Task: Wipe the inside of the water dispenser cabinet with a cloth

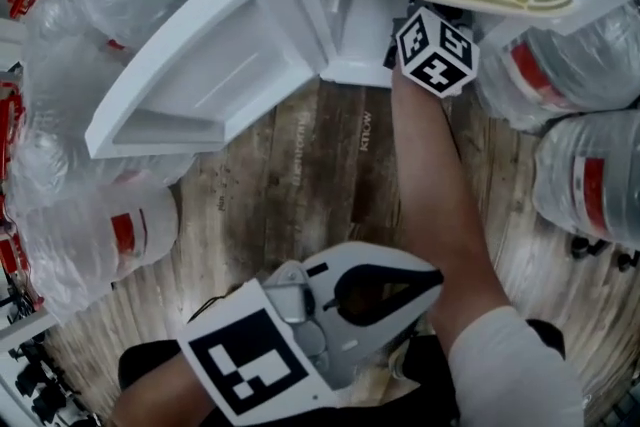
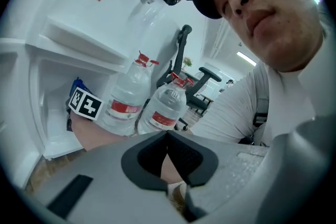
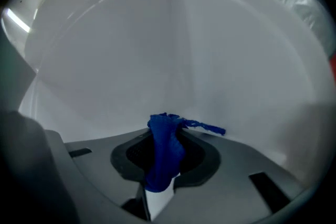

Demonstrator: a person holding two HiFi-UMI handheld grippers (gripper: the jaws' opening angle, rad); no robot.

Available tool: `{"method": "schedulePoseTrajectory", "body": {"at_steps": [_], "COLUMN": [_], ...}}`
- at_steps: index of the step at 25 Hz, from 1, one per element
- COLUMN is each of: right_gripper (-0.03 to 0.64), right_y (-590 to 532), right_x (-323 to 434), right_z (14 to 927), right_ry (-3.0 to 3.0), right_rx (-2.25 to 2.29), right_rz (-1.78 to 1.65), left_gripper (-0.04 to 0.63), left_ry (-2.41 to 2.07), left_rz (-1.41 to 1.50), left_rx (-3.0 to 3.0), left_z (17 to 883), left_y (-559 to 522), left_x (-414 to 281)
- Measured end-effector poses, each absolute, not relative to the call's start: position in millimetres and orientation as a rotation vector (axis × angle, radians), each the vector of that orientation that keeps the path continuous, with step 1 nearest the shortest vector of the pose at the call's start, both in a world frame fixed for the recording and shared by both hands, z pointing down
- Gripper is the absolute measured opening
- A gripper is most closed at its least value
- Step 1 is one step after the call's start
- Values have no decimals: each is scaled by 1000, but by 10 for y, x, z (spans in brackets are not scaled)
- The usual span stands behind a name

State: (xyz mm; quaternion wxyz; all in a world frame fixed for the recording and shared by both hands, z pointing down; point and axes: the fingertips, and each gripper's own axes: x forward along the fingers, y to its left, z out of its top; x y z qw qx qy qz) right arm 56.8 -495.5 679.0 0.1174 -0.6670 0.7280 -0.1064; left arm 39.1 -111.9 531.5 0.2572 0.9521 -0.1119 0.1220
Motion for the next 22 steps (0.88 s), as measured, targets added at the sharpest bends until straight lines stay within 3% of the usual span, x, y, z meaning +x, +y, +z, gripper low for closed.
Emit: {"method": "schedulePoseTrajectory", "body": {"at_steps": [15, 22], "right_gripper": [75, 80], "right_y": [-5037, -4949], "right_x": [581, 496], "right_z": [7831, 7531], "right_ry": [2294, 2321], "right_rx": [-2104, -2039], "right_rz": [-547, -446], "left_gripper": [-2, -2], "left_ry": [-219, -215], "left_rz": [321, 314], "left_rx": [2608, 2593], "left_z": [5439, 5416], "left_y": [-1261, -1253], "left_x": [424, 366]}}
